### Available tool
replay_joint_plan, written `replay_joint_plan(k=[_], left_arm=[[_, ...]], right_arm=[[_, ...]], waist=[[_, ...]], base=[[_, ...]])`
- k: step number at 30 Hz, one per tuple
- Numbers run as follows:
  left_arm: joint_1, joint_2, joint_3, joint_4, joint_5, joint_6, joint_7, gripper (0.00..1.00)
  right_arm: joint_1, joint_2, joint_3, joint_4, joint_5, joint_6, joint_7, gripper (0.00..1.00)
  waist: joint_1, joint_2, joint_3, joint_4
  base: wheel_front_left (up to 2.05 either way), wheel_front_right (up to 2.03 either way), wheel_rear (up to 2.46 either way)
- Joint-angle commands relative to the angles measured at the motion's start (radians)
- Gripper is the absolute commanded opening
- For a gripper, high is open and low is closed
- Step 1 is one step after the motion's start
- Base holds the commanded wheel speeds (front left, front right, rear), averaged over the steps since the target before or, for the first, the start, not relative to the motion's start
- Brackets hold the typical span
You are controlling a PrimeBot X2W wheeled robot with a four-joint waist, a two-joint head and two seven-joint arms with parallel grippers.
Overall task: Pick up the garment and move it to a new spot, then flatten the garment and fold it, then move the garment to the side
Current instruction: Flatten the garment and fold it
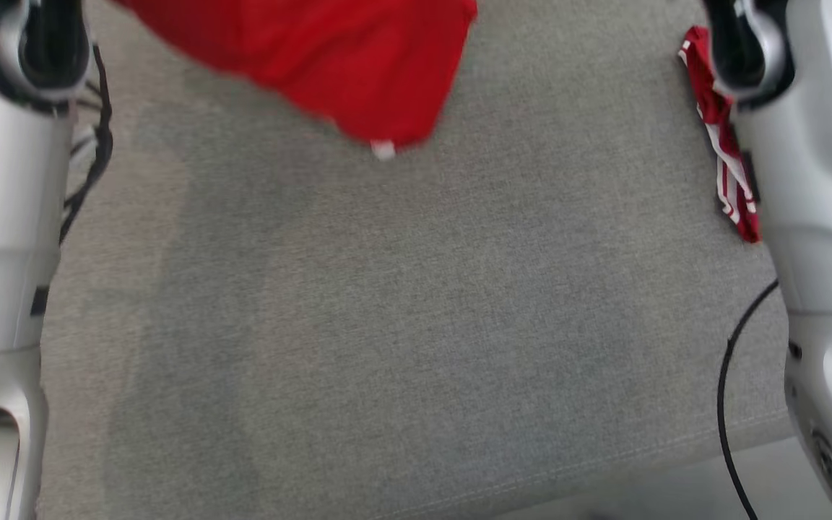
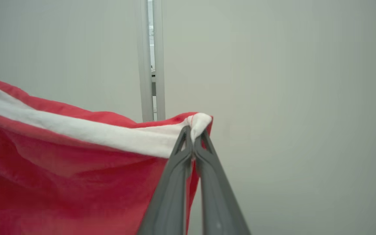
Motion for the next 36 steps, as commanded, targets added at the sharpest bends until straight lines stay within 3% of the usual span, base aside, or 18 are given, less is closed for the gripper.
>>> replay_joint_plan(k=[1,6,10,15,23,27,36], left_arm=[[-0.037,-0.014,0.036,-0.023,0.022,0.001,-0.008,0.00],[0.005,-0.098,0.126,-0.105,0.092,-0.010,-0.006,0.00],[0.121,-0.117,0.058,-0.137,0.102,-0.011,-0.007,0.00],[0.381,-0.120,0.008,-0.212,0.068,-0.011,-0.007,0.00],[0.754,-0.051,-0.109,-0.272,0.015,-0.011,-0.007,0.00],[0.867,0.028,-0.203,-0.248,-0.031,-0.011,-0.002,0.00],[1.042,0.164,-0.315,-0.265,-0.123,-0.009,0.098,0.00]], right_arm=[[-0.037,0.005,-0.014,0.015,-0.015,-0.001,-0.033,0.00],[-0.075,0.026,-0.086,0.019,-0.103,-0.001,-0.093,0.00],[0.021,0.006,-0.063,0.003,-0.152,-0.001,-0.094,0.00],[0.237,-0.051,-0.006,-0.030,-0.109,-0.001,-0.067,0.00],[0.706,-0.132,-0.030,-0.287,0.074,-0.001,0.282,0.00],[0.927,-0.162,-0.078,-0.451,0.085,-0.001,0.470,0.00],[1.309,-0.132,-0.164,-0.720,0.094,-0.001,0.917,0.00]], waist=[[-0.0001,0.0000,0.065,-0.046],[-0.0001,0.0000,0.076,-0.023],[-0.0001,0.0000,0.059,0.010],[-0.0001,0.0000,0.001,0.049],[-0.0001,0.0000,-0.117,0.092],[-0.0001,0.0000,-0.170,0.101],[-0.0001,0.0000,-0.229,0.115]], base=[[0.00,0.00,0.00],[0.00,0.00,0.00],[0.00,0.00,0.00],[0.00,0.00,0.00],[0.00,0.00,0.00],[0.00,0.00,0.00],[0.00,0.00,0.00]])
